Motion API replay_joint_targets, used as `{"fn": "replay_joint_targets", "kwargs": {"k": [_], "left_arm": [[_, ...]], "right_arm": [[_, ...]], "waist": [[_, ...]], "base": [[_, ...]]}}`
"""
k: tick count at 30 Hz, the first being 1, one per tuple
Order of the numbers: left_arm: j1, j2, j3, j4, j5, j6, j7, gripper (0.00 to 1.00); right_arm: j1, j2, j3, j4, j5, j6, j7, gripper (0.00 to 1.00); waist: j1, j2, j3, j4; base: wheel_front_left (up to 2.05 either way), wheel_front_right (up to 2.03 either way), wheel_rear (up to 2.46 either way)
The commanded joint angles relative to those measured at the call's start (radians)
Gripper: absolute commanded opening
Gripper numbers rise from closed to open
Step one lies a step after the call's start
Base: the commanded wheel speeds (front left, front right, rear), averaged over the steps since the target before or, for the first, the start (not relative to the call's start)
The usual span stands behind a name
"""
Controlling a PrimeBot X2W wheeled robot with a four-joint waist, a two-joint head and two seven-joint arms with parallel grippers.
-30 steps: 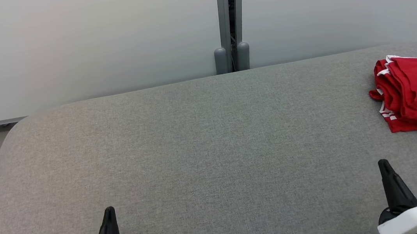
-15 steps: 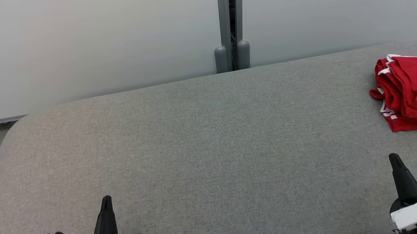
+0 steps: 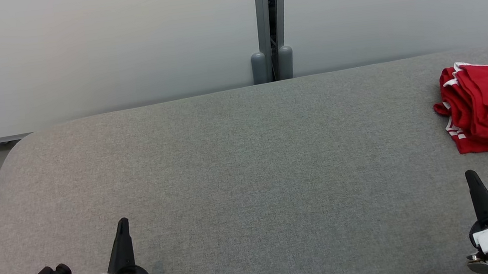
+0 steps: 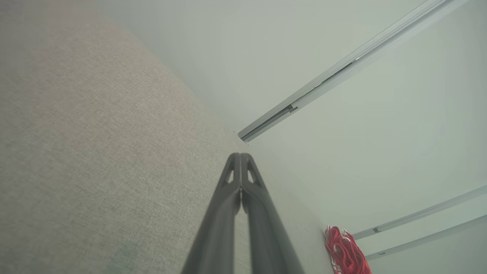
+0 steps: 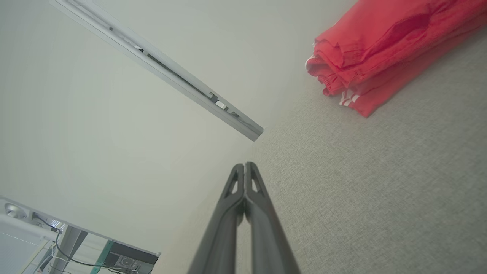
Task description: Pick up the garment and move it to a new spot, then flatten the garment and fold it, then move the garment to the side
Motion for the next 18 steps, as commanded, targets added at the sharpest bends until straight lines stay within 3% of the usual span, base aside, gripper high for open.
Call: {"fn": "replay_joint_targets", "kwargs": {"k": [1,18], "left_arm": [[-0.037,0.005,0.006,-0.002,-0.041,-0.011,0.008,0.0],[-0.084,0.005,0.014,0.024,-0.208,-0.034,0.042,0.0]], "right_arm": [[-0.026,-0.009,-0.013,-0.004,0.043,0.0,0.013,0.0],[-0.052,-0.009,-0.057,0.007,0.211,0.0,0.069,0.0]], "waist": [[0.0,-0.0001,0.001,0.0],[0.0,-0.0001,0.006,0.002]], "base": [[0.0,0.0,0.0],[0.0,0.0,0.0]]}}
